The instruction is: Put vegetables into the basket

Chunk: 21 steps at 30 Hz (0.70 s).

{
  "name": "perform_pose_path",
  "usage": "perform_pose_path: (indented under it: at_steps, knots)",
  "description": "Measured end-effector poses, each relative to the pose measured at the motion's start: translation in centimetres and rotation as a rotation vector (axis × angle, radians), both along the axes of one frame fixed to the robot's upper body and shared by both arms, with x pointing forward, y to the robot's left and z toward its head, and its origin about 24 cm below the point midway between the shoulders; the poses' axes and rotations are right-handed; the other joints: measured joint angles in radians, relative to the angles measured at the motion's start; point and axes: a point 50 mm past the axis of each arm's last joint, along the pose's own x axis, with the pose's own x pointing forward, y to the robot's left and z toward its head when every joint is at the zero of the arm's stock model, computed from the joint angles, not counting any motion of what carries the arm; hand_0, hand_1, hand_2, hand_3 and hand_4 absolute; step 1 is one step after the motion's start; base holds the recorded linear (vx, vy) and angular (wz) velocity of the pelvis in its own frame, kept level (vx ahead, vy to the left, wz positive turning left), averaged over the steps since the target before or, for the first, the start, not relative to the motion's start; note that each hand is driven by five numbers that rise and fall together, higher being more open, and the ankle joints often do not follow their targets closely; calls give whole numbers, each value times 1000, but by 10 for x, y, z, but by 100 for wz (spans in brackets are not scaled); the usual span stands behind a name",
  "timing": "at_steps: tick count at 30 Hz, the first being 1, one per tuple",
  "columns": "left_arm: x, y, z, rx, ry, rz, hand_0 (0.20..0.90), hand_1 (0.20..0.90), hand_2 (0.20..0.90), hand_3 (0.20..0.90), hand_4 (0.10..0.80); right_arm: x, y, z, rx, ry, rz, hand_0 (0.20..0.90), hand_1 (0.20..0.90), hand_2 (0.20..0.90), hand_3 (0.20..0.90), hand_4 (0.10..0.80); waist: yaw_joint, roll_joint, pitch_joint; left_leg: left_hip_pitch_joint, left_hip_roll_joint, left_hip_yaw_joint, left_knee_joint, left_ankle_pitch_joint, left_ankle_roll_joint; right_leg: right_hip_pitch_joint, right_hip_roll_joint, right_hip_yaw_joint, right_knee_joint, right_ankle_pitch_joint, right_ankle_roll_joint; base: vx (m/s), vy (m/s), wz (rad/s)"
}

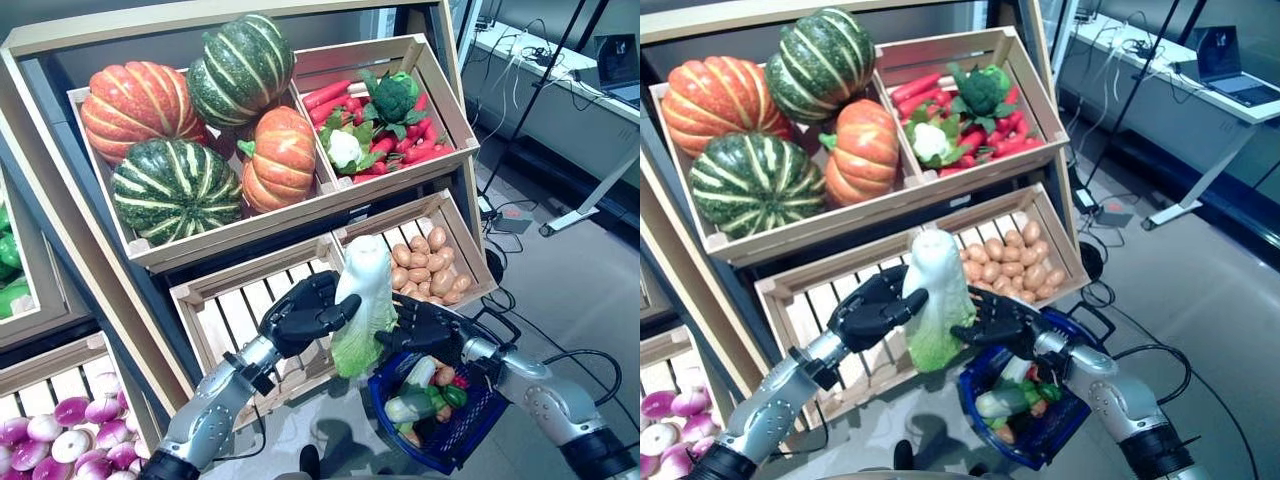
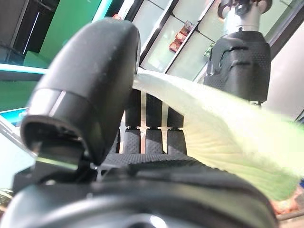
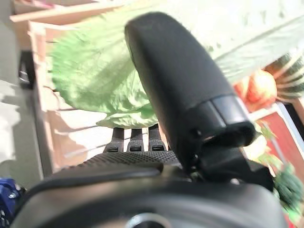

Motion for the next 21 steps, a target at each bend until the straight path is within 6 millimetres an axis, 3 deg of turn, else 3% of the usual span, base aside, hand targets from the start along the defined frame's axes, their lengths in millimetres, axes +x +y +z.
perform_pose_path:
  at_steps: [13,14,15,21]
  knots:
    - [-4,5,-1,8,-4,-98,300,300,300,300,400,-6,-7,-1,11,57,151,900,900,900,900,800,-2,-1,-1,2,0,0,0,0,0,2,0,0,0,1,0,0,0,0]
    - [-4,6,-1,-1,0,-96,300,300,300,300,400,-6,-7,-1,15,57,156,768,768,768,768,712,-3,-1,-1,4,0,0,0,0,0,3,0,0,0,1,0,0,0,0]
    - [-4,7,-2,-8,3,-94,300,300,300,300,400,-6,-7,-1,15,58,156,300,300,300,300,400,-3,-1,-1,5,0,0,0,0,0,4,0,1,0,1,0,0,0,0]
    - [-3,6,2,-71,-14,-114,300,300,300,300,400,-6,-11,-6,20,81,135,300,300,300,300,400,-4,-1,-1,10,0,1,0,0,0,9,0,2,0,1,1,0,0,0]
